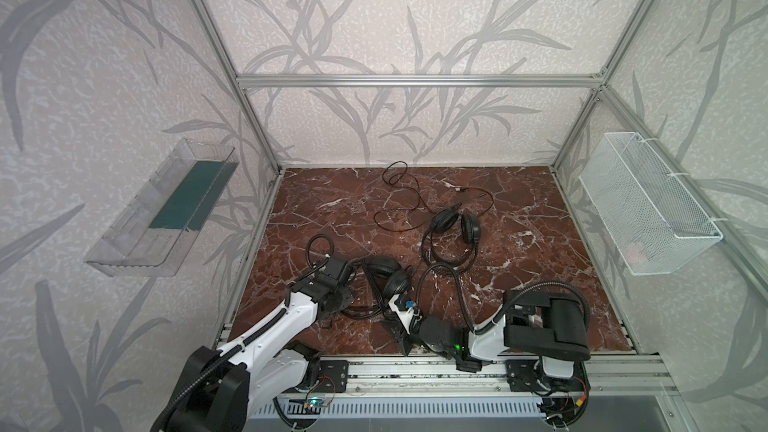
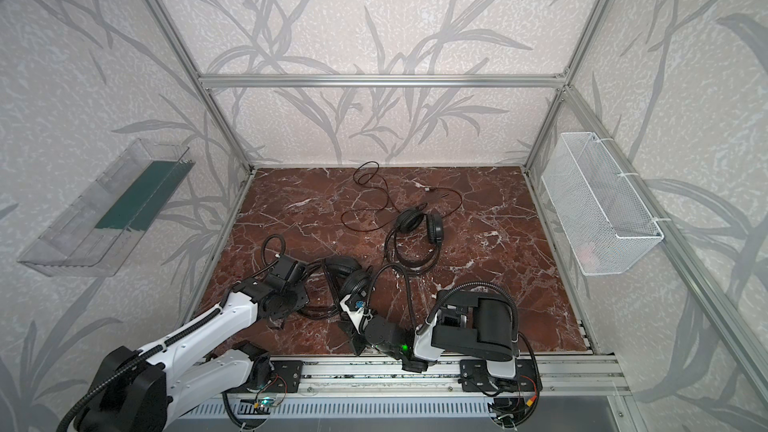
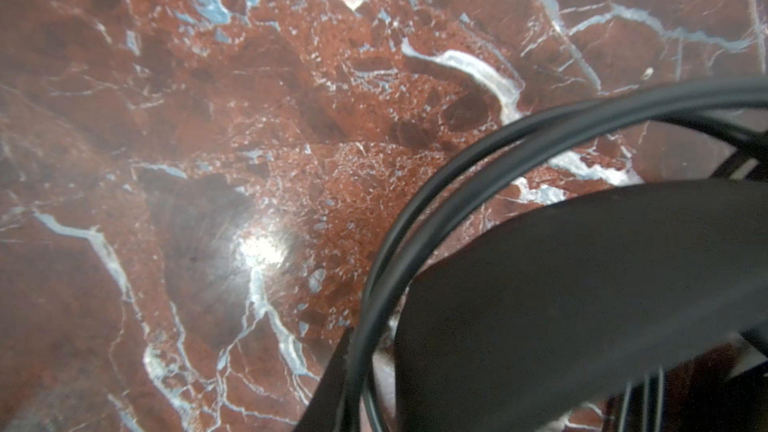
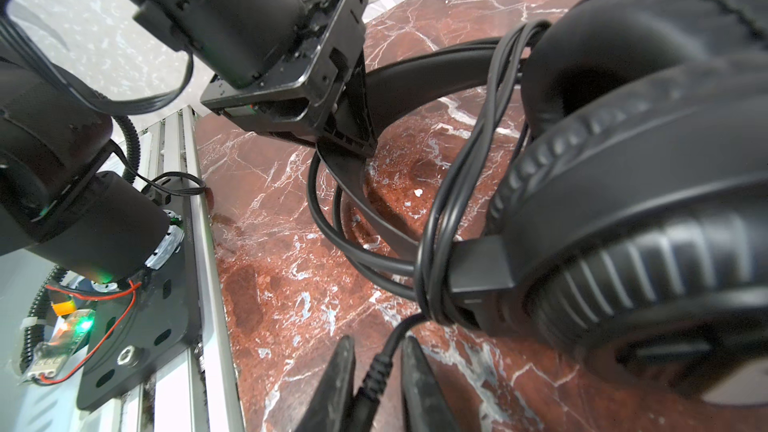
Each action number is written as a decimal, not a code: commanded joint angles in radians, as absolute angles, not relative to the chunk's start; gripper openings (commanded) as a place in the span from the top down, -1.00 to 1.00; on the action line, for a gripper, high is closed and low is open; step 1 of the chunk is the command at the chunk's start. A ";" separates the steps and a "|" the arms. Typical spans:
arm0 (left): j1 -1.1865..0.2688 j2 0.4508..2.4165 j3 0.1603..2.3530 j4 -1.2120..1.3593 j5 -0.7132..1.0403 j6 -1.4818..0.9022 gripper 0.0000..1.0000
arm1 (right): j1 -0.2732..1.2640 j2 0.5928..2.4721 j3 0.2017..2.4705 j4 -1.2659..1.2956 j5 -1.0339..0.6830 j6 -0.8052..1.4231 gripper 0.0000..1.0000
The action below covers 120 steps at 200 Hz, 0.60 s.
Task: Wrap the headphones
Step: 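Set the wrapped headphones on the table and open both grippers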
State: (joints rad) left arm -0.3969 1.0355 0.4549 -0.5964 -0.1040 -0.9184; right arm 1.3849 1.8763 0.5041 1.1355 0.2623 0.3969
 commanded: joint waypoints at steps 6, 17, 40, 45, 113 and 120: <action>-0.391 1.013 0.469 -0.621 -0.118 -0.935 0.49 | 1.399 1.873 0.497 1.186 0.290 0.396 0.50; -0.390 1.007 0.478 -0.635 -0.118 -0.935 0.48 | 1.402 1.866 0.494 1.187 0.293 0.397 0.46; -0.390 0.985 0.498 -0.656 -0.106 -0.937 0.43 | 1.409 1.852 0.486 1.186 0.296 0.396 0.40; -0.390 0.979 0.504 -0.664 -0.107 -0.937 0.39 | 1.412 1.847 0.484 1.184 0.298 0.396 0.39; -0.387 0.890 0.599 -0.784 -0.130 -0.919 -0.22 | 1.458 1.754 0.448 1.132 0.340 0.397 0.25; -0.386 0.889 0.613 -0.795 -0.132 -0.915 -0.26 | 1.463 1.740 0.444 1.124 0.345 0.394 0.22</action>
State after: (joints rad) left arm -0.3923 0.9070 0.5636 -0.7238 -0.1024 -0.9165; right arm 1.4418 1.7924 0.4644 1.1385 0.3042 0.3965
